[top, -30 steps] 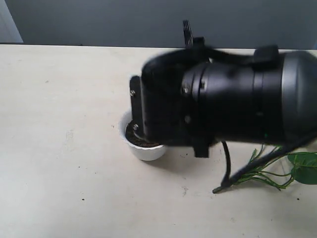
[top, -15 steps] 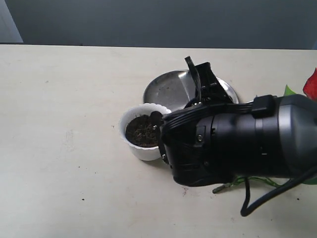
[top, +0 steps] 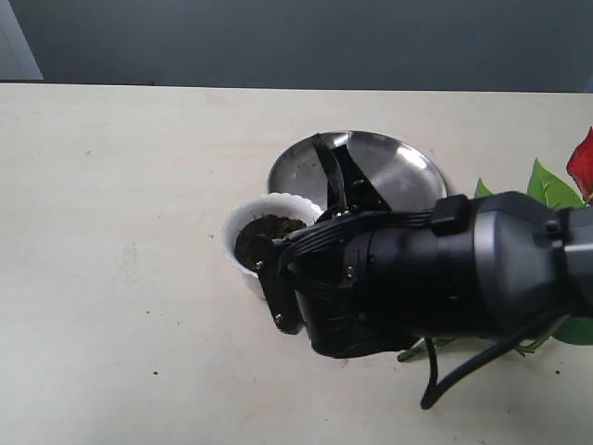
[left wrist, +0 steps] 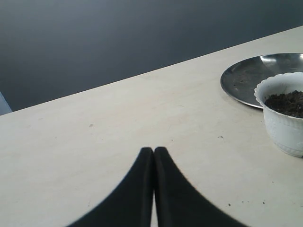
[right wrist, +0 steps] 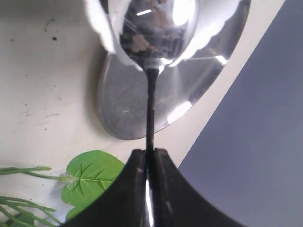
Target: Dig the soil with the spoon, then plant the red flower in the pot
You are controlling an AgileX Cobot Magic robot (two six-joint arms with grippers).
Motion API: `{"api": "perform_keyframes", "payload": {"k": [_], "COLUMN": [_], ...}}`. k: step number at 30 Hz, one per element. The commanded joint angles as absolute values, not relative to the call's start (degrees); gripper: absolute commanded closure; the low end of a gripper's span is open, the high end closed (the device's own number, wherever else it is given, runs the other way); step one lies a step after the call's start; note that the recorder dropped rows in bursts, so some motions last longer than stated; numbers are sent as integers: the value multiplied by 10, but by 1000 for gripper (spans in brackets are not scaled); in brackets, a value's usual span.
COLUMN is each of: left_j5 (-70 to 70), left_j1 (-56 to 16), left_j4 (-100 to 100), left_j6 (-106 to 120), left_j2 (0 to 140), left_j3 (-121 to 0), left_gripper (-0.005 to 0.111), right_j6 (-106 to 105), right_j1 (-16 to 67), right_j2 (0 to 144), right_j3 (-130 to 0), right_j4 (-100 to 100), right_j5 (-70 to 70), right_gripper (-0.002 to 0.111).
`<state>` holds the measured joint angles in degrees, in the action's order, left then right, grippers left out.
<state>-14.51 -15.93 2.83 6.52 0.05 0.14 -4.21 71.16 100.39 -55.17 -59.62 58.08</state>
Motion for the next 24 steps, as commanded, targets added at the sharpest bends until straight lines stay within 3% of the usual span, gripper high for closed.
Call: {"api": "perform_keyframes", "payload": {"k": [1,9,17,24], "left_j5": [-138,-138,-138,-138], "left_j1": [-162,-162,-162,-162], "left_j4": [23,23,23,23], "left_j6": [65,65,65,65], "left_j2": [0,0,0,0], "left_j3": [0,0,0,0], "left_gripper": [106,106,106,106], "right_j6": [-41,24,-45,0], "right_j1": [714,714,714,713], "right_j2": [1019,1015,1007,1046], "right_j3": [-558,-558,-559,-626], "right_j4": [-609,-685,-607,-613], "right_j5": [594,669,567,617], "right_gripper": [109,109,109,109]}}
